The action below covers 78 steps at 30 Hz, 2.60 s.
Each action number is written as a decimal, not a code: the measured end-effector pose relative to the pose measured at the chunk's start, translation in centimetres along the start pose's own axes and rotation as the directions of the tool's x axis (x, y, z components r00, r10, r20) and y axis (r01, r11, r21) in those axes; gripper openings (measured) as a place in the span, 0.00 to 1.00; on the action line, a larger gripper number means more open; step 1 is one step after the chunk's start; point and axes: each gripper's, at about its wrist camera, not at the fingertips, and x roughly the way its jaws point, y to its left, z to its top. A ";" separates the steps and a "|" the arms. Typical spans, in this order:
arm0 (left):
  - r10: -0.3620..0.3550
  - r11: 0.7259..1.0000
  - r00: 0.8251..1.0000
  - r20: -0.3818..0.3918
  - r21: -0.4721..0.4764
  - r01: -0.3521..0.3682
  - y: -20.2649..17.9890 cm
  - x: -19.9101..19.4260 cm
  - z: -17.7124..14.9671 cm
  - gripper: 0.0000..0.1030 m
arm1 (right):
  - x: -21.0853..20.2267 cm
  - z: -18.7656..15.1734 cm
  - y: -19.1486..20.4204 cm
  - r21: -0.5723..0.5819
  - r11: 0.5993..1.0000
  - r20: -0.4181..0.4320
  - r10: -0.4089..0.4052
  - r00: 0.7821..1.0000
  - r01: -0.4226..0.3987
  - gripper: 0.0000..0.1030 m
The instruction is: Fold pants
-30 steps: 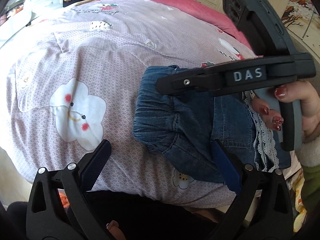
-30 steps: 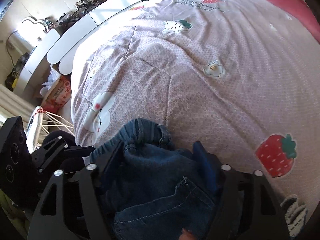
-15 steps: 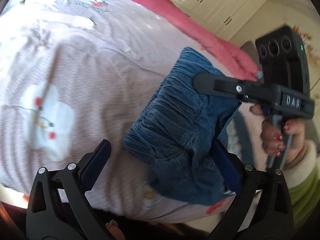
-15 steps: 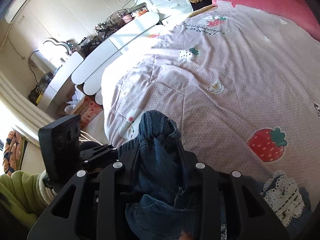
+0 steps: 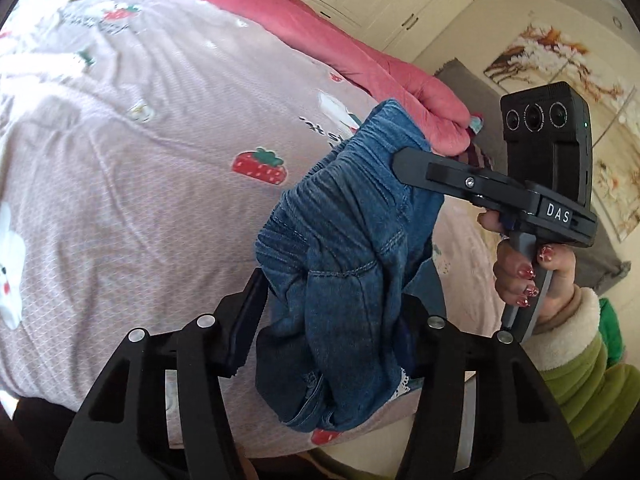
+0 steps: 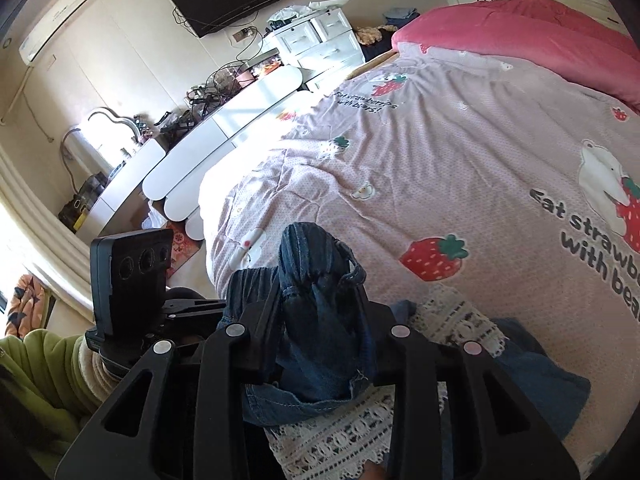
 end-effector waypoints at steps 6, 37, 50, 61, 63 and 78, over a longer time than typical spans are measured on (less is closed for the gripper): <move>0.010 0.998 0.999 -0.041 0.070 -0.007 -3.5 2.6 -0.3 0.60 | -2.9 -3.6 -3.8 0.094 0.995 0.027 -0.042 0.999 0.039 0.32; 0.018 0.921 0.994 -0.105 0.390 0.024 -11.7 5.6 -7.5 0.91 | -8.2 -11.7 -6.7 0.212 0.924 0.000 -0.326 0.945 0.318 0.58; 0.072 0.981 0.997 0.029 0.178 -0.076 -5.6 -0.5 -2.1 0.91 | -14.0 -12.6 0.9 0.048 0.945 0.202 -0.326 0.924 0.323 0.74; 0.140 0.987 0.985 -0.100 0.087 -0.132 -1.7 2.4 1.7 0.90 | -6.1 -14.3 12.2 -0.399 0.856 0.099 -0.317 0.943 0.330 0.74; 0.155 0.986 0.980 -0.127 0.086 -0.145 -1.4 3.4 1.7 0.83 | -3.9 -14.5 12.4 -0.452 0.827 0.049 -0.352 0.935 0.335 0.72; 0.159 0.982 0.965 -0.209 0.133 -0.133 -2.3 8.4 1.7 0.34 | 0.0 -14.4 6.9 -0.393 0.866 -0.104 -0.375 0.921 0.308 0.06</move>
